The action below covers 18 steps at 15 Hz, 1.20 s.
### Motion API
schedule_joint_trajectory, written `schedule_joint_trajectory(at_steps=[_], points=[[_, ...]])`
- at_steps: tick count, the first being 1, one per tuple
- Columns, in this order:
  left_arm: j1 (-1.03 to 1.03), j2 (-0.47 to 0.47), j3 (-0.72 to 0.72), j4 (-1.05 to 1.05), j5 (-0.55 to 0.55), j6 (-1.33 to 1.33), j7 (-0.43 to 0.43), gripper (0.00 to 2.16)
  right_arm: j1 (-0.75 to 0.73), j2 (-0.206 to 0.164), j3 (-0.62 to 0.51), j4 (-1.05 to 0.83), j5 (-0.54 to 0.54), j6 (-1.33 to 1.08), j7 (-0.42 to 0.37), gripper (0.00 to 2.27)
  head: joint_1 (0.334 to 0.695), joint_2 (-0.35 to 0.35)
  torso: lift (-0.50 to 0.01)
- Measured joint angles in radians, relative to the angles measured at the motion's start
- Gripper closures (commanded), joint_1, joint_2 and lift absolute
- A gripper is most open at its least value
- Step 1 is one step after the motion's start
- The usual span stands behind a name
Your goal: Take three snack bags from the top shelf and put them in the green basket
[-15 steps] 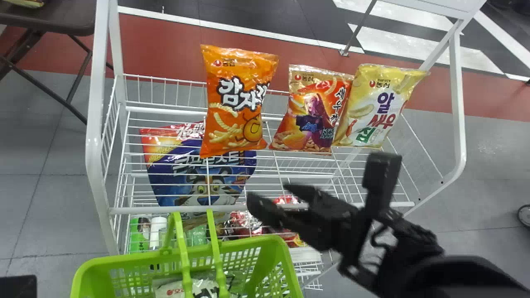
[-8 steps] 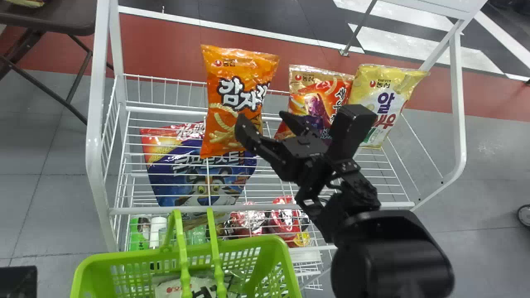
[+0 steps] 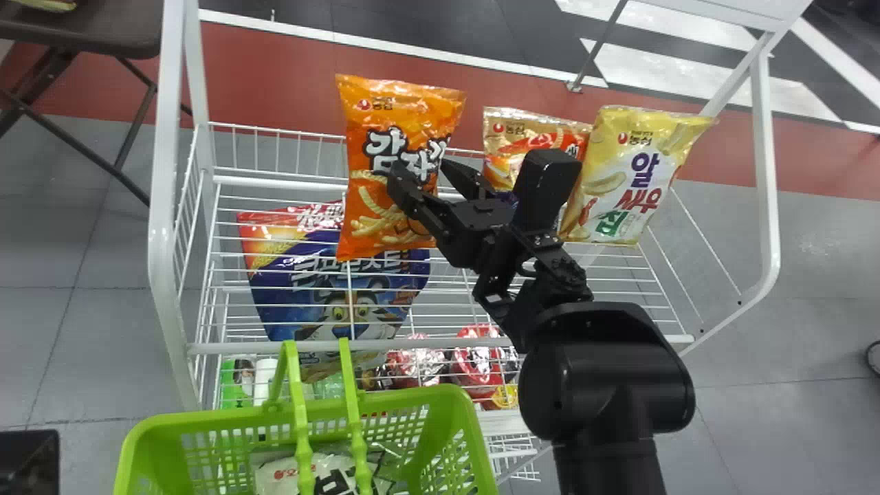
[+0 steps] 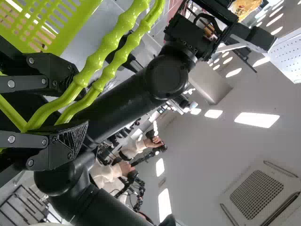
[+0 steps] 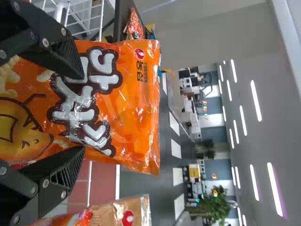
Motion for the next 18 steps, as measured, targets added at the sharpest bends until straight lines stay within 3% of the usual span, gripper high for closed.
schedule_joint_trajectory(at_steps=[3, 8, 12, 18], points=[[-0.009, -0.001, -0.001, 0.001, 0.000, 0.004, 0.006, 0.86, 0.002, 0.000, -0.021, -0.016, -0.006, 0.104, 0.076, 2.24, 0.695, -0.318, -0.040], [-0.010, -0.001, -0.003, -0.002, 0.005, 0.005, 0.003, 0.86, 0.021, 0.000, -0.055, -0.083, -0.009, 0.172, 0.136, 2.24, 0.695, -0.334, -0.040], [-0.007, -0.001, -0.003, -0.003, 0.005, 0.004, 0.007, 0.86, 0.139, 0.000, -0.106, -0.292, -0.050, 0.286, 0.190, 2.24, 0.695, -0.350, -0.040], [-0.007, -0.001, -0.022, -0.007, -0.007, 0.004, 0.018, 0.86, 0.376, 0.000, -0.325, -0.682, -0.242, 0.652, 0.224, 2.24, 0.695, -0.350, -0.040]])
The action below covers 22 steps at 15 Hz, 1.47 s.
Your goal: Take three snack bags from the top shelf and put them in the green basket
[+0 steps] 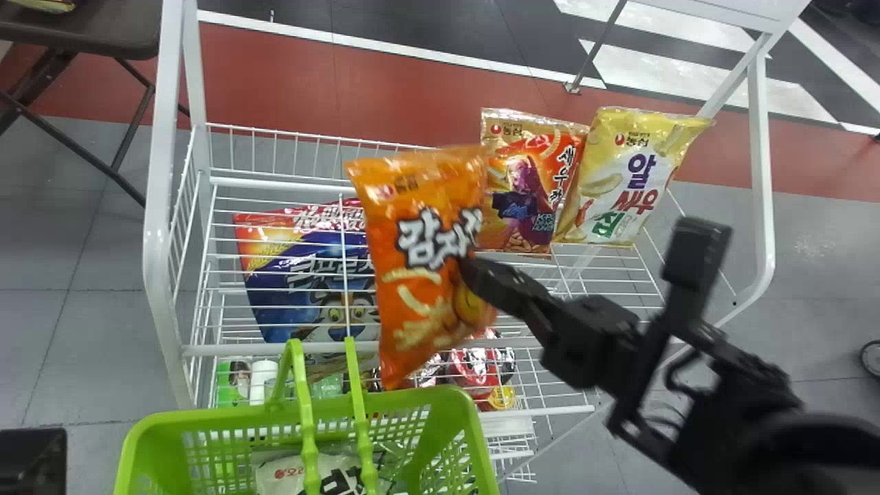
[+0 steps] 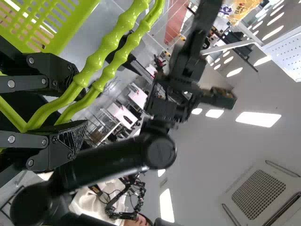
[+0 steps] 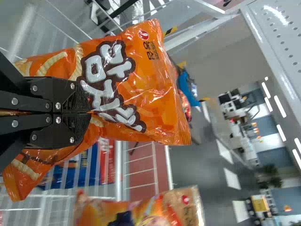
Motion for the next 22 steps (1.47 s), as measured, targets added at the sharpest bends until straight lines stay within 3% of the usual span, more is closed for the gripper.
schedule_joint_trajectory(at_steps=[3, 7, 9, 15, 22], points=[[0.009, 0.000, -0.001, -0.005, -0.002, -0.004, 0.008, 0.86, 0.115, 0.000, -0.161, -0.134, -0.164, 0.231, 0.019, 2.24, 0.695, -0.350, -0.040], [0.035, 0.000, -0.010, -0.016, -0.005, -0.036, 0.023, 0.86, 0.129, 0.000, -0.405, -0.169, -0.415, 0.425, 0.111, 2.24, 0.695, -0.350, -0.040], [0.037, -0.001, -0.020, -0.017, -0.009, -0.044, 0.026, 0.86, 0.129, 0.000, -0.436, -0.167, -0.442, 0.430, 0.128, 2.25, 0.695, -0.350, -0.040], [0.042, -0.003, -0.031, -0.028, -0.015, -0.087, 0.026, 0.86, 0.234, 0.000, -0.300, -0.035, -0.355, 0.431, 0.131, 2.24, 0.695, -0.350, -0.040], [0.041, -0.002, -0.052, -0.039, -0.031, -0.095, 0.025, 0.86, 0.271, 0.000, -0.056, 0.056, -0.293, 0.431, 0.143, 2.18, 0.695, -0.350, -0.040]])
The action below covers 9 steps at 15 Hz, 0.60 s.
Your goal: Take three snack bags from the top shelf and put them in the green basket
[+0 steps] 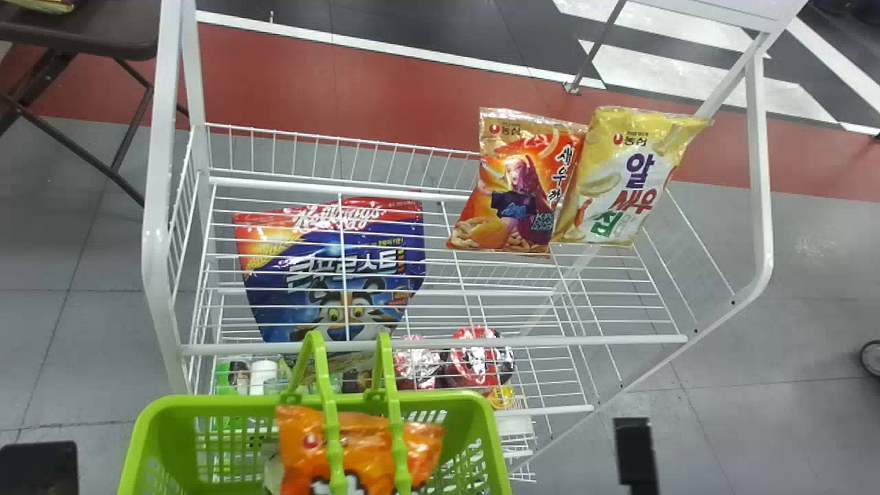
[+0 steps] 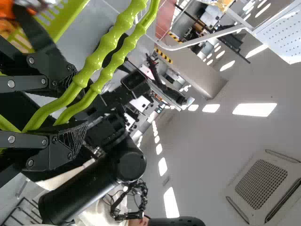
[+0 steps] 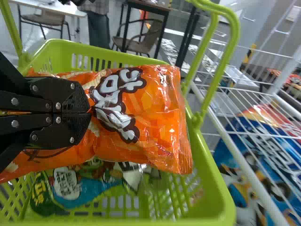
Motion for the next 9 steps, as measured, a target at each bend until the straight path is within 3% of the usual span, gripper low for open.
schedule_joint_trajectory(at_steps=[1, 2, 3, 4, 9], points=[[0.001, 0.001, -0.001, 0.000, 0.000, 0.000, -0.002, 0.86, -0.010, -0.004, 0.032, 0.017, 0.008, 0.000, 0.029, 1.86, 0.695, -0.350, -0.040], [0.002, 0.001, -0.001, 0.000, -0.001, 0.000, -0.004, 0.86, -0.021, -0.007, 0.047, 0.034, 0.010, 0.000, 0.063, 1.19, 0.695, -0.350, -0.040], [0.004, 0.002, -0.001, 0.000, -0.001, 0.000, -0.006, 0.86, -0.031, -0.009, 0.050, 0.051, 0.012, 0.000, 0.104, 0.20, 0.695, -0.350, -0.040], [0.007, 0.002, -0.001, 0.000, -0.002, 0.000, -0.008, 0.86, -0.035, -0.009, 0.048, 0.064, 0.017, 0.000, 0.138, 0.00, 0.695, -0.350, -0.040], [0.011, 0.002, -0.006, 0.000, -0.007, 0.000, -0.006, 0.86, -0.062, -0.005, -0.061, 0.073, 0.004, 0.000, 0.306, 0.06, 0.695, -0.350, -0.040]])
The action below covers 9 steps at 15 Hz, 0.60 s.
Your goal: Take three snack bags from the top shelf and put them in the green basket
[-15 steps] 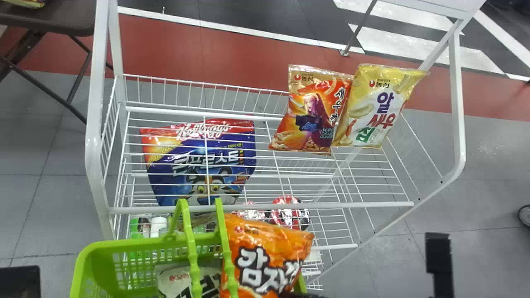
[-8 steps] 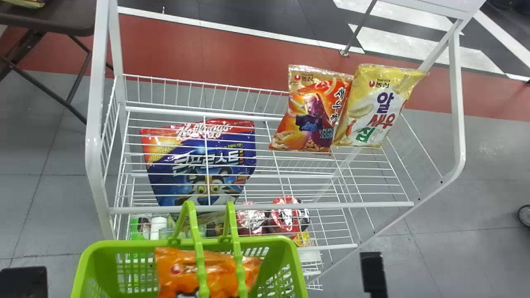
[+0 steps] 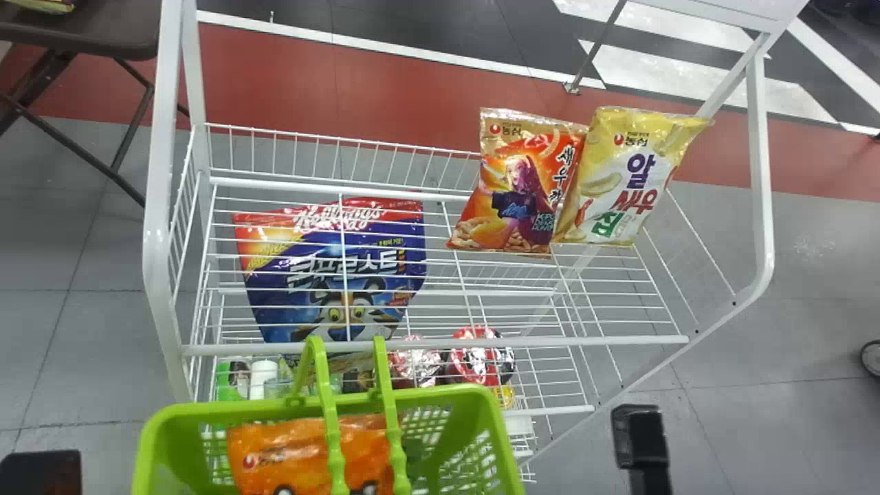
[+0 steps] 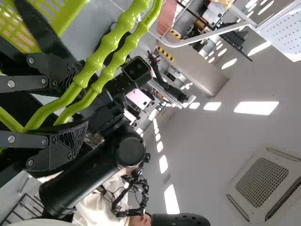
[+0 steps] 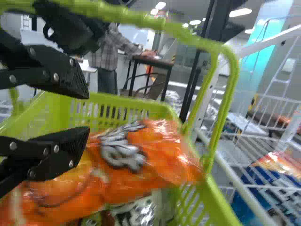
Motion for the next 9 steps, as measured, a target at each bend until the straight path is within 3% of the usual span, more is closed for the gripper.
schedule_joint_trajectory(at_steps=[5, 7, 9], points=[[0.000, 0.000, -0.020, -0.004, -0.020, 0.000, 0.009, 0.86, -0.024, 0.009, -0.166, -0.040, -0.007, -0.019, -0.007, 0.07, 0.695, -0.350, -0.040], [0.000, 0.000, -0.022, -0.005, -0.026, 0.001, 0.007, 0.86, -0.026, 0.009, -0.173, -0.036, 0.027, -0.238, -0.036, 0.08, 0.695, -0.350, -0.040], [-0.002, 0.001, -0.022, -0.005, -0.037, 0.003, -0.001, 0.86, -0.041, 0.009, -0.151, -0.022, 0.055, -0.526, -0.112, 0.08, 0.695, -0.350, -0.040]])
